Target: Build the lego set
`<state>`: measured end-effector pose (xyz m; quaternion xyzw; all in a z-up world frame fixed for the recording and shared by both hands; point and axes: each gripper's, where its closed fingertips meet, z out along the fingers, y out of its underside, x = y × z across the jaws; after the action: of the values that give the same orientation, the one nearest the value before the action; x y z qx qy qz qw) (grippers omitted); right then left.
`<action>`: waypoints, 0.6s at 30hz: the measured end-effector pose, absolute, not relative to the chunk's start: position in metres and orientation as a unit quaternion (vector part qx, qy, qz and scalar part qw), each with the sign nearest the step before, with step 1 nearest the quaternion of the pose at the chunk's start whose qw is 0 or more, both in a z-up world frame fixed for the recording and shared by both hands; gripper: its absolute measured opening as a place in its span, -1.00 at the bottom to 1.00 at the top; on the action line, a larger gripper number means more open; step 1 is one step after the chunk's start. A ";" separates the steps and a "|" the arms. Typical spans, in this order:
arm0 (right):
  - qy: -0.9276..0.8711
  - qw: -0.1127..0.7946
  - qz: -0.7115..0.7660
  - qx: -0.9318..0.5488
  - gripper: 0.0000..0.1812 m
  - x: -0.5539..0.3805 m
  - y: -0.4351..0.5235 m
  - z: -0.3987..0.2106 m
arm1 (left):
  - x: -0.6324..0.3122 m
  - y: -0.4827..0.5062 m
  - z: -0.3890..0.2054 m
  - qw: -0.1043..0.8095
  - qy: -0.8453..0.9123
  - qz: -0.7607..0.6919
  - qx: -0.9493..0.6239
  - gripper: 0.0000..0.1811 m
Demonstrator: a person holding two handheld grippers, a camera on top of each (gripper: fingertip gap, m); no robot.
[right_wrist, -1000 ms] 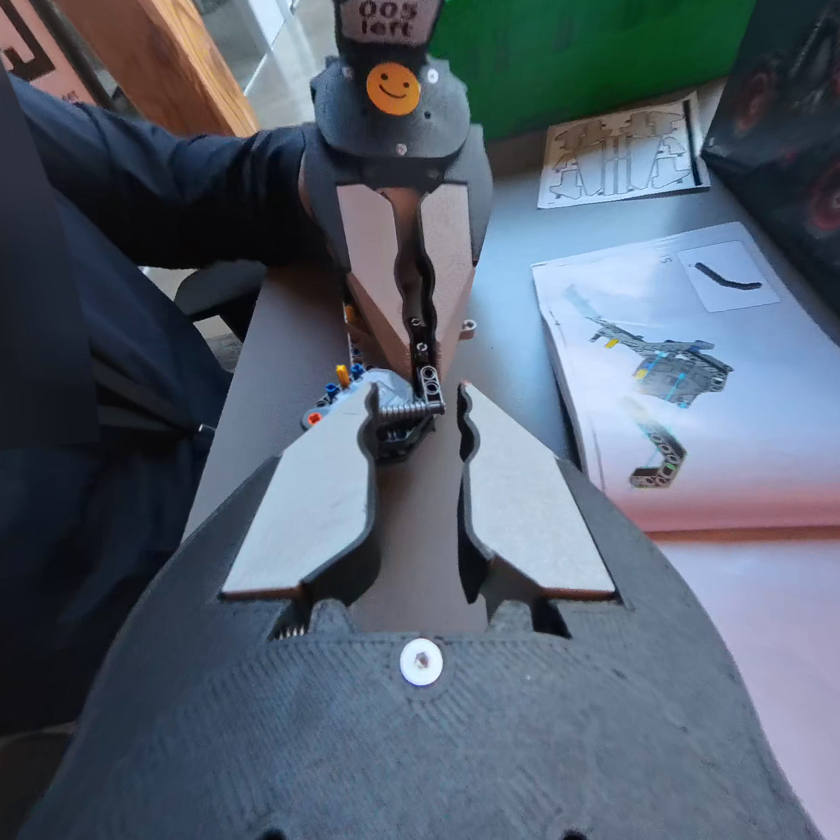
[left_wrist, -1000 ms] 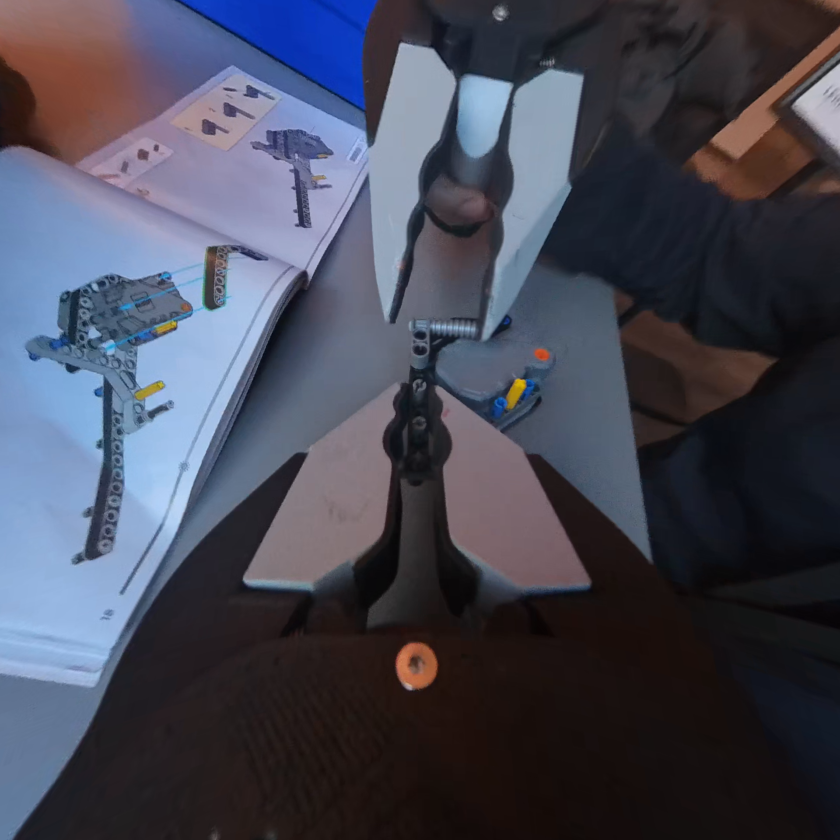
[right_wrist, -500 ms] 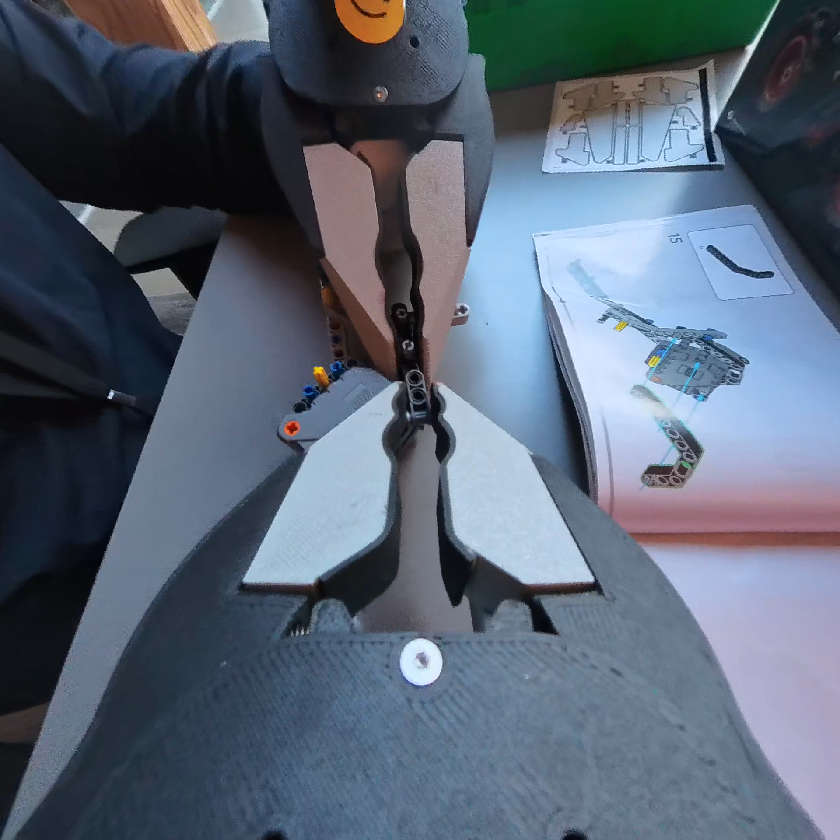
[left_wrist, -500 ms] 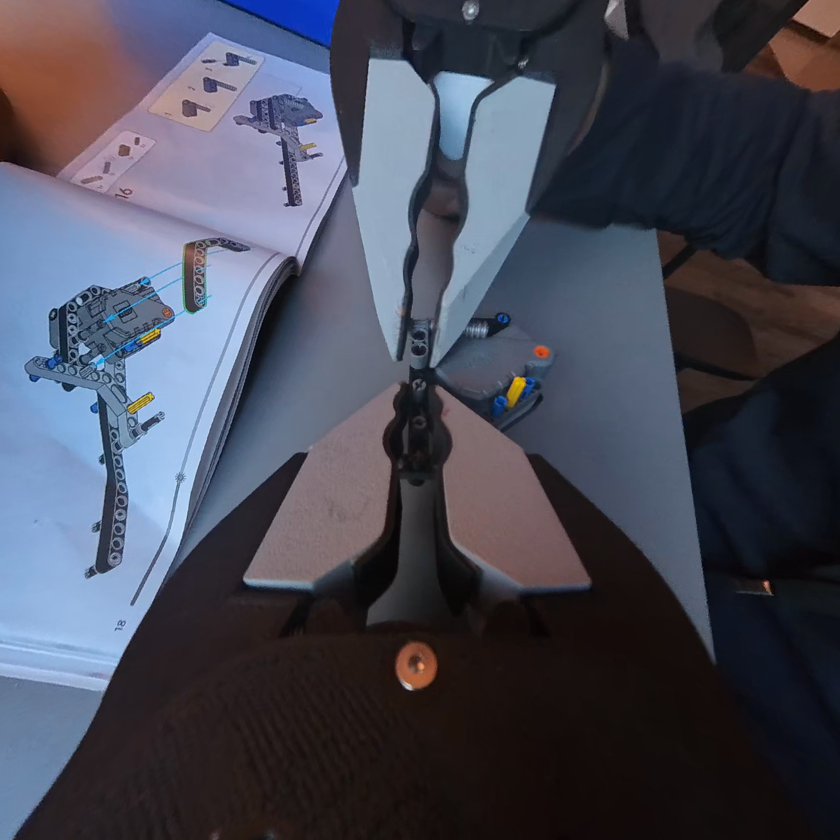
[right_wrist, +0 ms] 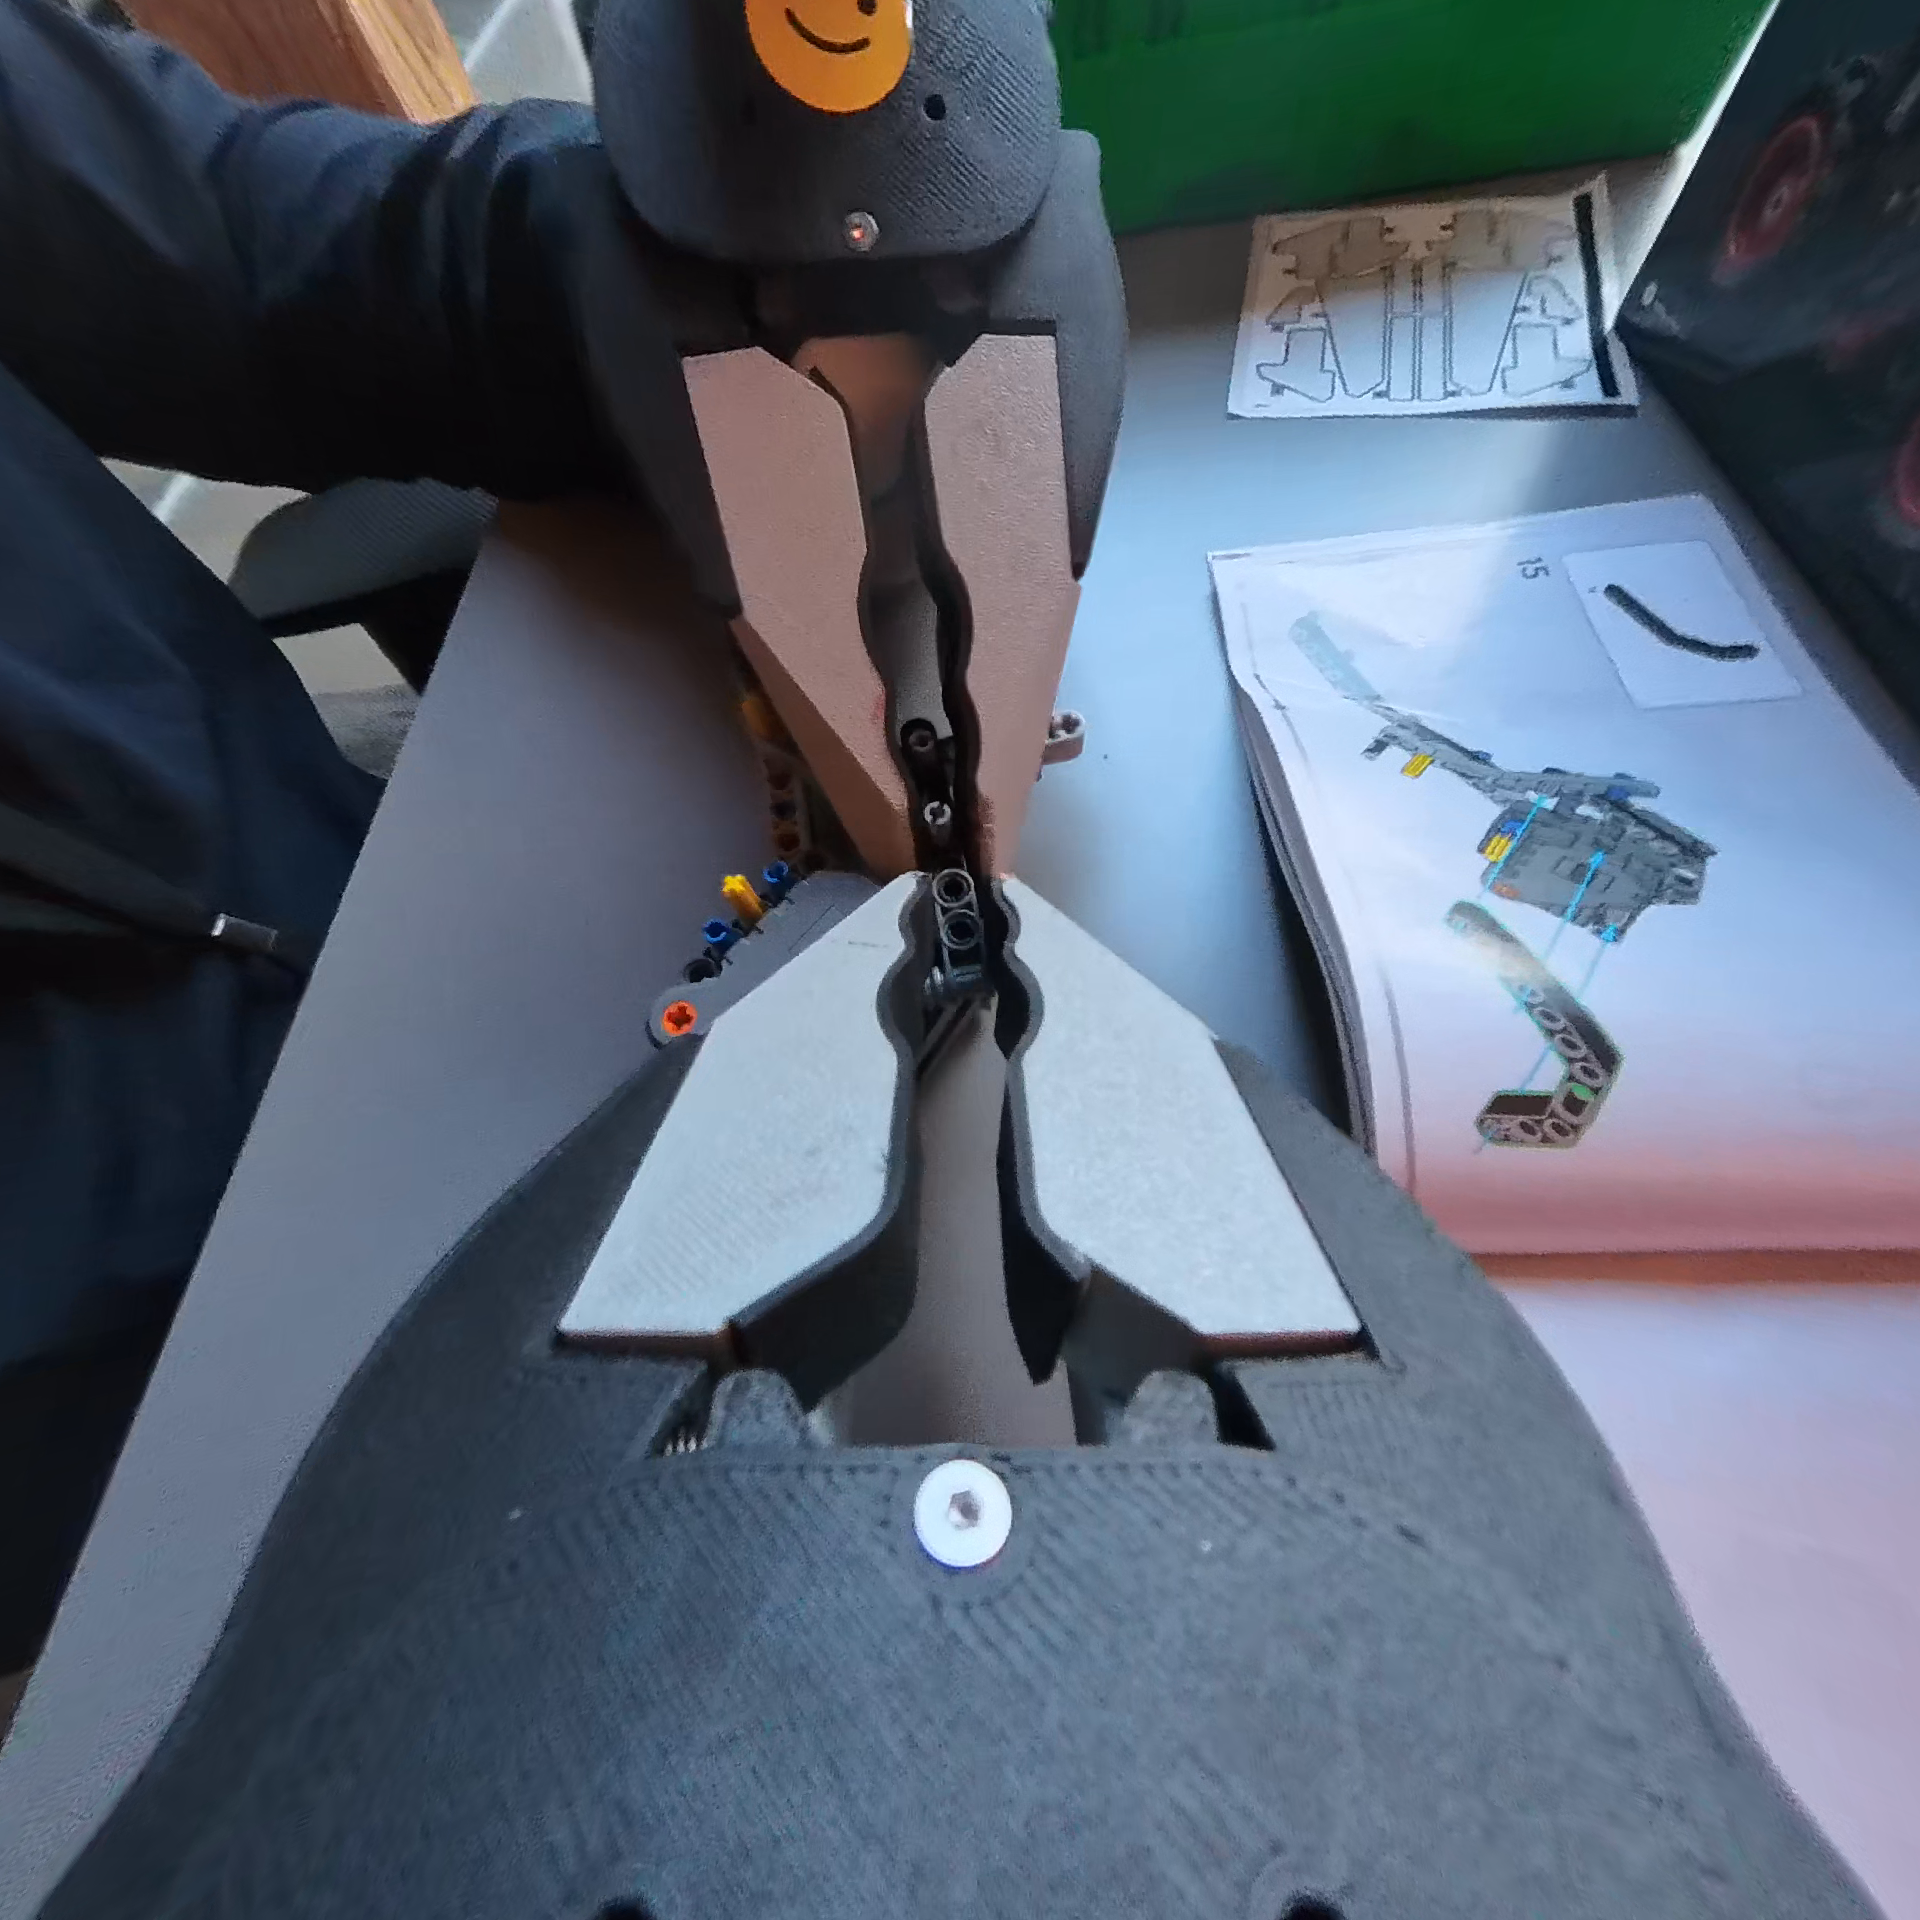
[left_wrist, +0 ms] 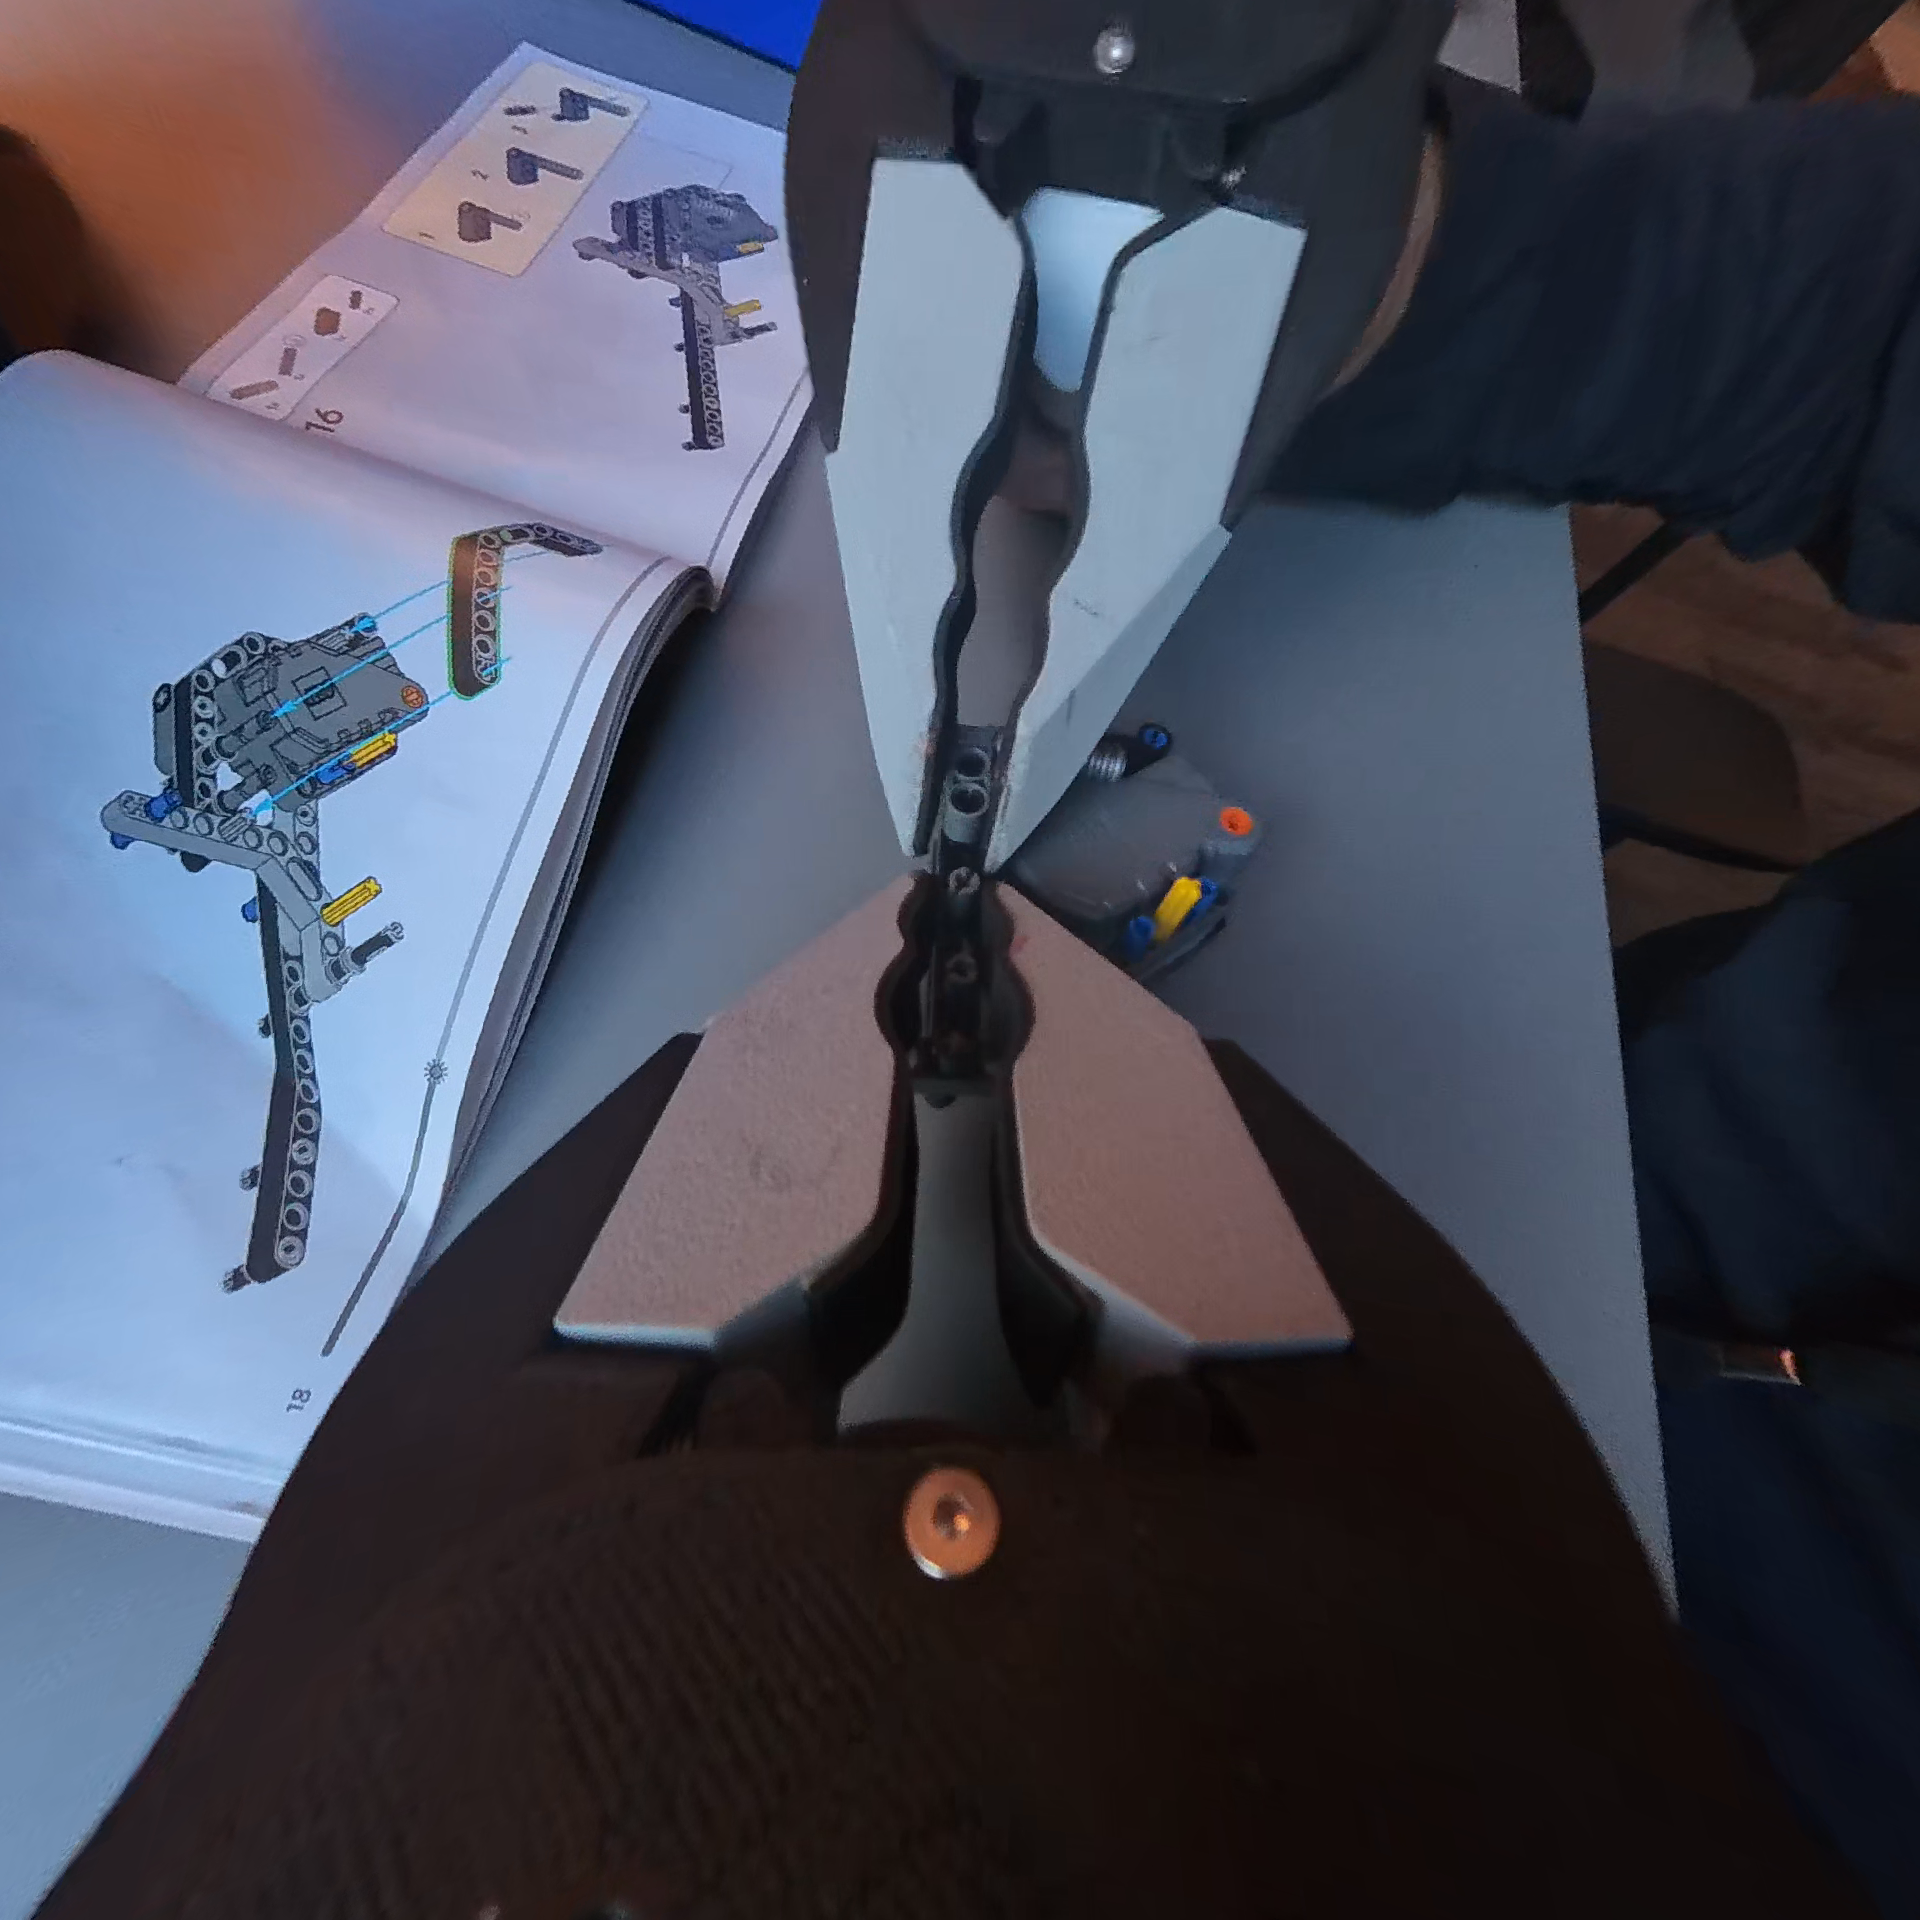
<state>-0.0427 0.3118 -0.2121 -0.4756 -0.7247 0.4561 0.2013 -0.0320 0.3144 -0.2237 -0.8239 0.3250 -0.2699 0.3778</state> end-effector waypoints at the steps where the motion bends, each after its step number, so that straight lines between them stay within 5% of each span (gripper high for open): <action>1: -0.724 0.204 0.457 -0.475 -0.93 -0.043 0.312 -0.210 | -0.032 0.314 -0.222 0.379 0.322 -0.277 -0.822 -0.94; 18: -0.553 0.153 0.629 -0.524 -0.94 -0.055 0.326 -0.169 | -0.036 0.323 -0.190 0.418 0.202 -0.416 -0.782 -0.95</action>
<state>-0.0551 0.3262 -0.1686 -0.5239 -0.5534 0.6291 0.1532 -0.0358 0.3232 -0.1898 -0.7816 0.2024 -0.4161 0.4184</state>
